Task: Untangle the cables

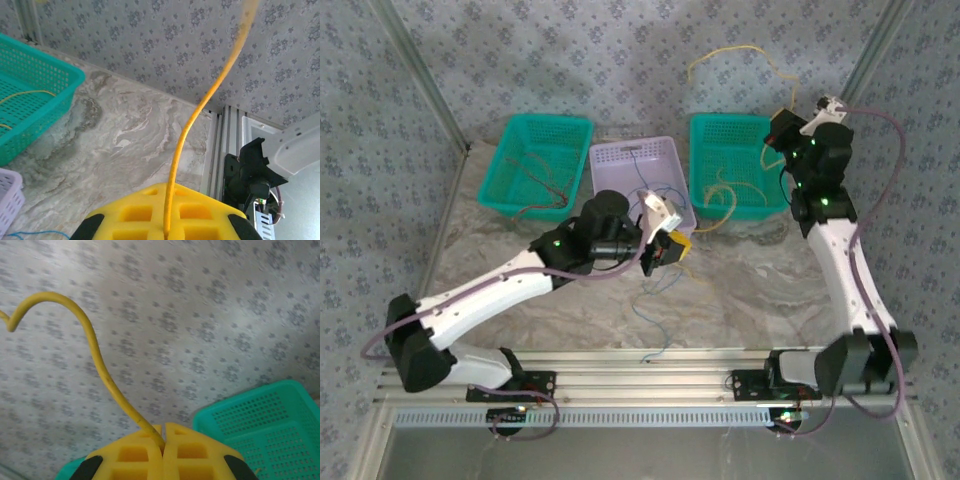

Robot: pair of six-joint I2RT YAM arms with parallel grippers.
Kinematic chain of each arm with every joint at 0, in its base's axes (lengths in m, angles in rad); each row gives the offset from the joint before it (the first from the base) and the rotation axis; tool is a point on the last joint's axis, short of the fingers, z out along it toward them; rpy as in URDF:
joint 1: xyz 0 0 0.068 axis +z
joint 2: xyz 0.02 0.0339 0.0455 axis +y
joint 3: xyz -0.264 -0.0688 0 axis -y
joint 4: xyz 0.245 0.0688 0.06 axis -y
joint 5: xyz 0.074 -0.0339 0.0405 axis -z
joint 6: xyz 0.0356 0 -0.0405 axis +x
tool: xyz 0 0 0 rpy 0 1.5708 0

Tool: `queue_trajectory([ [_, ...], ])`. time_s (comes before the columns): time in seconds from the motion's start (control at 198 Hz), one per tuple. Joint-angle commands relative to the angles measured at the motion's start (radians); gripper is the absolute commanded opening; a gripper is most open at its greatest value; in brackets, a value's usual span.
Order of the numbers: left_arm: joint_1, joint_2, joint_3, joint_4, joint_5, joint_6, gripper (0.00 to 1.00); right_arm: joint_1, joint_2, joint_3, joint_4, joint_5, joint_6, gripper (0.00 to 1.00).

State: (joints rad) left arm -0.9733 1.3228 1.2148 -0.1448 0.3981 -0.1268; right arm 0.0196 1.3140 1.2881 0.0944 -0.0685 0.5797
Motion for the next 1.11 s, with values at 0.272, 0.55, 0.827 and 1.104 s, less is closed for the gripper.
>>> queue_trajectory([
  [0.272,0.001,-0.192,0.088,-0.181,-0.112,0.099,0.00,-0.009,0.386,0.140,0.042,-0.102,0.058,0.00],
  [0.55,0.013,-0.144,0.256,-0.267,-0.155,0.168,0.00,0.046,0.536,0.171,-0.038,-0.007,-0.072,0.16],
  [0.827,0.056,-0.002,0.486,-0.297,-0.124,0.210,0.00,0.034,0.471,0.112,0.002,-0.002,-0.076,0.52],
  [1.104,0.077,0.333,1.073,-0.438,-0.057,0.267,0.00,0.041,0.138,-0.171,0.256,-0.091,-0.057,0.58],
])
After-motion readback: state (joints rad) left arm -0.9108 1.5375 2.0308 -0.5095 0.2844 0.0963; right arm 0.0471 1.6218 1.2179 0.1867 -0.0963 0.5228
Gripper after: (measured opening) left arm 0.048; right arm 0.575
